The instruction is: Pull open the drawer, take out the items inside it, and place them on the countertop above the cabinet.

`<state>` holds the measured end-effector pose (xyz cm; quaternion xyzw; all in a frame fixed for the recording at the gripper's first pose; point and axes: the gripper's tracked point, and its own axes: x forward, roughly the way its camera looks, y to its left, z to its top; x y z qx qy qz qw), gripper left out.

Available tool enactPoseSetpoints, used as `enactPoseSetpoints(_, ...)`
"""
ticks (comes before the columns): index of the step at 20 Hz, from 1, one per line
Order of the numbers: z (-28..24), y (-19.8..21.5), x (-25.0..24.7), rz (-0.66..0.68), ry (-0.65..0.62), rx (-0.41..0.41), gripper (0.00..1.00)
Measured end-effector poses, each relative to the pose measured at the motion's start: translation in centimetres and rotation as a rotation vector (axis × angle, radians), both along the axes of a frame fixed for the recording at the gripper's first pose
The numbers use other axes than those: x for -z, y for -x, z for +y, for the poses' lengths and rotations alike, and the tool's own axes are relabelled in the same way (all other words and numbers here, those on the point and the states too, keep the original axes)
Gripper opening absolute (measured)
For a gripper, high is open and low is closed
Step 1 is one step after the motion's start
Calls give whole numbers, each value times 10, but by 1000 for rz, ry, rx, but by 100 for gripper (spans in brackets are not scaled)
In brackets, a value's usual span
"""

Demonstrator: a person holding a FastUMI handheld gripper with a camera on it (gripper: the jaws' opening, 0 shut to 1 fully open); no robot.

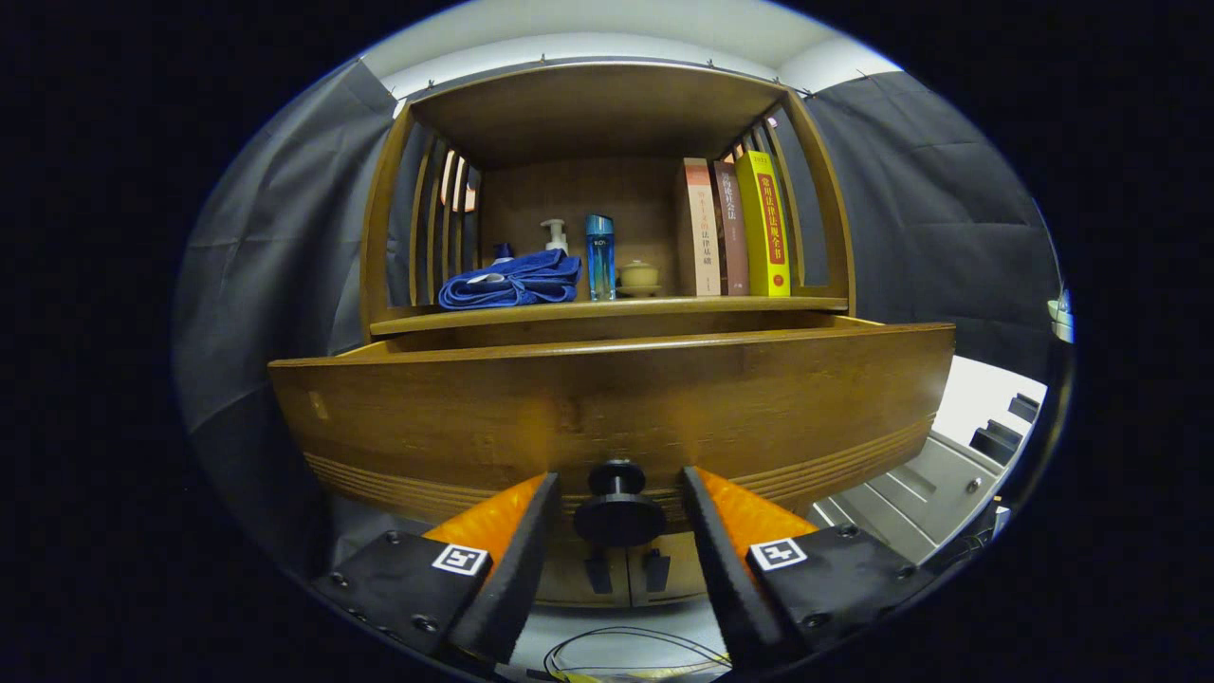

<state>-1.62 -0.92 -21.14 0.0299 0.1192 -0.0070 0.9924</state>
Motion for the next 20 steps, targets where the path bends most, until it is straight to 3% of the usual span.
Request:
enactPoseSetpoints(6, 9, 3, -36, -63, 18, -32, 92)
enactPoseSetpoints(12, -16, -14, -163, -240, -15, 18, 93)
enactPoseSetpoints(15, -22, -52, -187, -155, -21, 9, 96)
enactPoseSetpoints(17, -4, -81, -199, -112, -7, -92, 98)
enactPoseSetpoints(20, -2, -111, -197, -23, 57, -141, 98)
